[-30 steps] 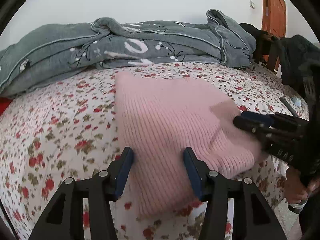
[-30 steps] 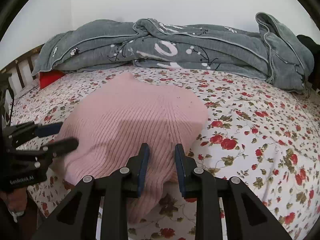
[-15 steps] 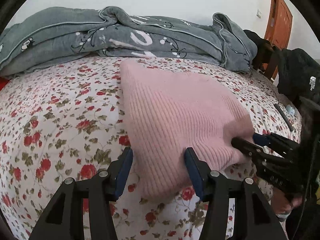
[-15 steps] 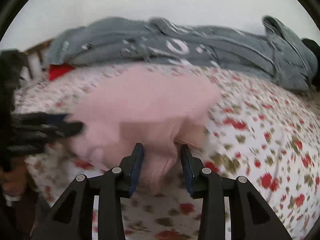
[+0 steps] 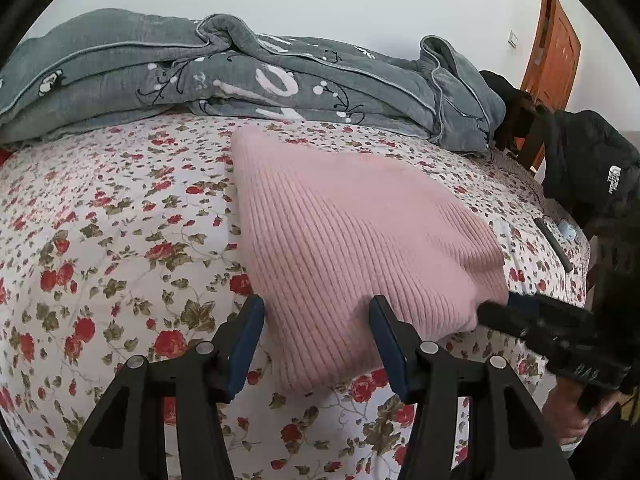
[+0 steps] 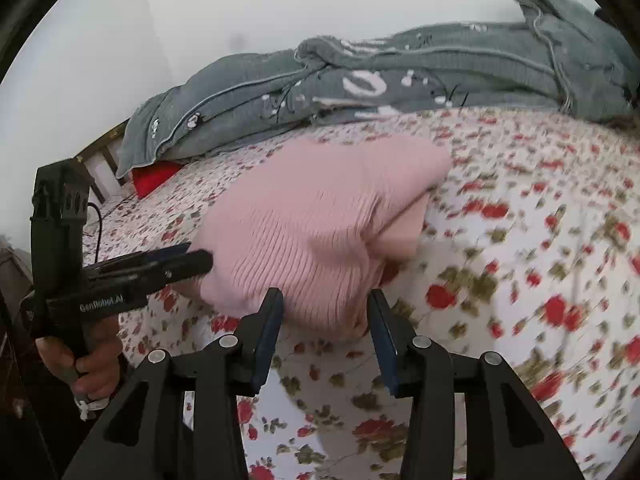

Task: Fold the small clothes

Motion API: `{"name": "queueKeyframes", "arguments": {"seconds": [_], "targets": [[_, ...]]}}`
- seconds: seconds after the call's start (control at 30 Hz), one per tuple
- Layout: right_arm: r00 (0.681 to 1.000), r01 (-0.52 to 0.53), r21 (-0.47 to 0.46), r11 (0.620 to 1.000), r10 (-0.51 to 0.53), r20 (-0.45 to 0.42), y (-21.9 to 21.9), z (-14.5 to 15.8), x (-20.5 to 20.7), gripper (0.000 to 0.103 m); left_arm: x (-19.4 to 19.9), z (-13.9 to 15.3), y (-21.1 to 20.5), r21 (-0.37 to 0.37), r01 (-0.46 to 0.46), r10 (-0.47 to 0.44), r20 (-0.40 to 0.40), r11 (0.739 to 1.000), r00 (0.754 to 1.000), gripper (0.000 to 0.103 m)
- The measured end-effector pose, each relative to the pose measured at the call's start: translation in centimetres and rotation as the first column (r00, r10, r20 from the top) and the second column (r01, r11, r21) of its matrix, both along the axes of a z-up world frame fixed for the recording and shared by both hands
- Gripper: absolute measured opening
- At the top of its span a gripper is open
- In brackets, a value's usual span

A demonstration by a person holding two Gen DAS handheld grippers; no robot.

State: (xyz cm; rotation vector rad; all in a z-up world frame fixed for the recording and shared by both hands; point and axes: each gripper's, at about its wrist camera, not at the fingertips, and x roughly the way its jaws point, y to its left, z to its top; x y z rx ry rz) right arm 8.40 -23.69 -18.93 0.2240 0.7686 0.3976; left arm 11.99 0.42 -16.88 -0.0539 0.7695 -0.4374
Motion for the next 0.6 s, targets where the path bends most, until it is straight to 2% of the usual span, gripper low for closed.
{"name": "queueKeyframes", "arguments": {"seconds": [0.07,0.1,0.17,0.2,0.27,0.33,0.43,0.6], "targets": [[1.0,-0.005,-0.013,1.0,0.005,0.017,0.2,-0.2,-0.3,0.011,0.1,-0.2,-0.1,0.015,-0.002,0.002,-0.003,1.0,1.0,0.053],[0.999,0.0,-0.022,1.0,0.001,0.045,0.1,0.1,-0.6,0.007,0.1,-0.3,-0.2,0.029,-0.007,0.007,-0.002,1.0,1.0,0.055],[0.995,0.017,0.004,1.0,-0.017,0.099,-0.8,1.0,-1.1,0.007,0.2,-0.4,-0.2,0.036,-0.012,0.013,-0.007,0.999,1.0,0.055],[0.994,0.033,0.026,0.999,-0.035,0.1,-1.4,1.2,-1.0,0.006,0.2,-0.4,-0.1,0.022,-0.01,0.01,-0.012,1.0,1.0,0.055],[0.996,0.047,0.03,0.998,-0.049,0.073,-2.0,0.8,-0.5,0.006,0.1,-0.2,0.1,-0.001,-0.006,0.006,-0.016,1.0,1.0,0.055],[0.999,0.033,-0.01,0.999,-0.033,0.043,-1.5,0.0,-0.2,0.006,-0.1,0.2,-0.1,-0.015,-0.005,0.005,-0.01,1.0,1.0,0.055],[0.999,0.018,-0.029,0.999,-0.017,0.035,-1.1,-0.3,-0.5,0.008,-0.2,0.8,-0.6,-0.023,0.014,-0.014,0.005,1.0,1.0,0.054],[0.997,0.03,0.012,0.999,-0.031,0.073,-2.3,1.7,-1.0,0.017,-0.1,0.7,-1.9,0.029,0.019,-0.019,0.023,0.999,1.0,0.057]]}}
